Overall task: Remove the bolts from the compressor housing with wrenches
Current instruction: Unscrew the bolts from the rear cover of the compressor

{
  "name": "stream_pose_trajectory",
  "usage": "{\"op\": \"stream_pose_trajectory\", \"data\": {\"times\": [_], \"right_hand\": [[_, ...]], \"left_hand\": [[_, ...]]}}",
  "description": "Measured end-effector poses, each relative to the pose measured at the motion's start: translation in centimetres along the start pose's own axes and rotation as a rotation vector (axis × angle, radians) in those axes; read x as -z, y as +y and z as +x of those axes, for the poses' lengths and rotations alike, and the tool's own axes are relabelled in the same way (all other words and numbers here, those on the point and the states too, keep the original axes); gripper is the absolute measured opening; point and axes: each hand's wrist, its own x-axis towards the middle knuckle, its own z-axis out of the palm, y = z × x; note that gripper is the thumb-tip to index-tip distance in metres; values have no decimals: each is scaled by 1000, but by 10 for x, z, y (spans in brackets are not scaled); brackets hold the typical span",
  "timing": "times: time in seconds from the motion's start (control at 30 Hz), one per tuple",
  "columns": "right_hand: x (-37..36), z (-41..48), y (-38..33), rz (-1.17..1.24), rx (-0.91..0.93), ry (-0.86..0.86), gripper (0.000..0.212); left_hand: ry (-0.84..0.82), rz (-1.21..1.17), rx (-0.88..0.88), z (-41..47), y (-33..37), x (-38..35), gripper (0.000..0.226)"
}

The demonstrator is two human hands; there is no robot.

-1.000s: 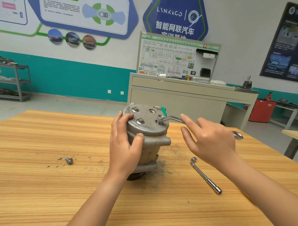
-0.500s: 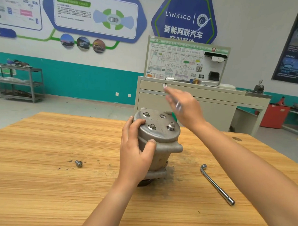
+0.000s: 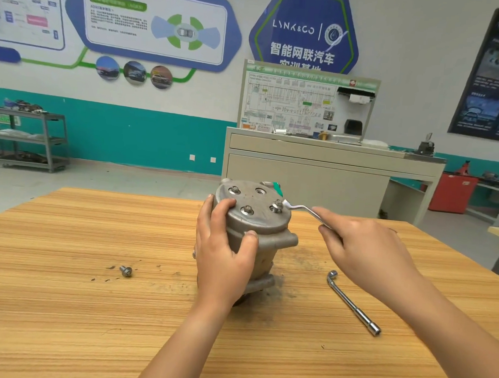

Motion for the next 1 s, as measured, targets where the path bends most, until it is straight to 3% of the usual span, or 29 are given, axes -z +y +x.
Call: {"op": "stream_pose_trajectory", "data": {"times": [0.1,0.33,0.57,0.7,0.8,0.9,1.0], "right_hand": [[-1,7,-5,-101,-14,25,40],[7,13,-33,-433,31,-106,63],[6,11,-43,-427,11,-194,65],[17,18,-51,-443,18,-202,62],[12,6,-46,-505,33,-39,57],[-5,-2,-9,-329,142,355,28],[-25,8,21,-227,270,451,27]], "left_hand": [[1,11,-7,1,1,-2,67],[-4,31,-24,0,0,-3,69],[-92,127,-66,4,0,3,73],[-95,153,-61,5,2,-1,59],[-64,106,-72,4,-1,-1,56],[-78,39,-73,5,-7,9,52],[-118,18,-92,12,-12,18,42]]}}
